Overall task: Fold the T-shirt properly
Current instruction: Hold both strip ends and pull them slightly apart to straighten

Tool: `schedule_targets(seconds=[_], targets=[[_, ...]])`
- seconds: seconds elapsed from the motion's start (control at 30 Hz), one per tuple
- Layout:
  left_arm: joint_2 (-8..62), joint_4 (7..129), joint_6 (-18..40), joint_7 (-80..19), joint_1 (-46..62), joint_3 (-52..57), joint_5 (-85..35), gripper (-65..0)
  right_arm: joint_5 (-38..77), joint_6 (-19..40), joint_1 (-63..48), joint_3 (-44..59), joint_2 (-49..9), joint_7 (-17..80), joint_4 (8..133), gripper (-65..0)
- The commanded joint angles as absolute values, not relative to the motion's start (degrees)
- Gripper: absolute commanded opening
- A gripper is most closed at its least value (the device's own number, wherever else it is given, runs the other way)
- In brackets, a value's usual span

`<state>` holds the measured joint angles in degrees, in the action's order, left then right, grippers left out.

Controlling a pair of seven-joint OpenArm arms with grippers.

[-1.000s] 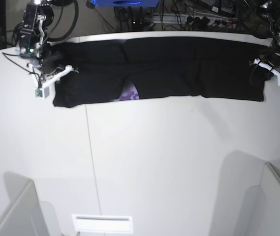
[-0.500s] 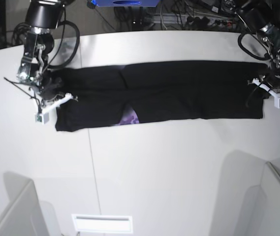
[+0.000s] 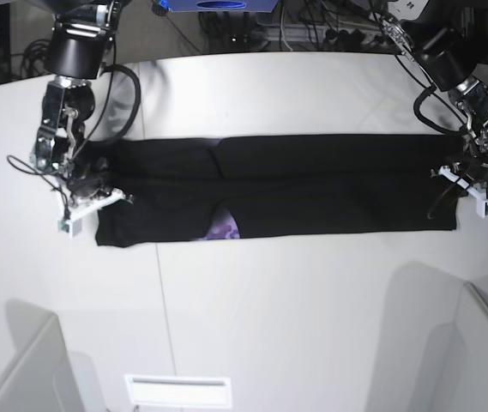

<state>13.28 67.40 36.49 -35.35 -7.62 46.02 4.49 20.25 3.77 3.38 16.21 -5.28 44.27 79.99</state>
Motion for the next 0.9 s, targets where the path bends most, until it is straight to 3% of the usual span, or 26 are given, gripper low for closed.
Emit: schedule_targets(seconds=[0.0,0.43,0.6,0.87], targets=[[13.7,68.8,36.5,-38.2,-7.8,46.0,6.4,-65.0,20.4,3.9,4.2,16.3,-5.6,43.3,82.5,-65.0],[13.3,91.6,37.0,-48.4,-6.4,47.0,5.4,-65.0,20.7,4.4,2.4,16.3,-5.4,49.5,99.8,-65.0],[13.8,95.6,40.0,-51.9,-3.2,52.4,-6.8,-65.0,20.8,4.4,-0.3,16.4,-3.7,51.7,107.7,-65.0],[15.3,97.4,40.0,-52.8,6.1,57.1,-20.0,-65.0,20.8,4.5,-4.1,16.3,-2.9,51.5,108.5,-65.0]])
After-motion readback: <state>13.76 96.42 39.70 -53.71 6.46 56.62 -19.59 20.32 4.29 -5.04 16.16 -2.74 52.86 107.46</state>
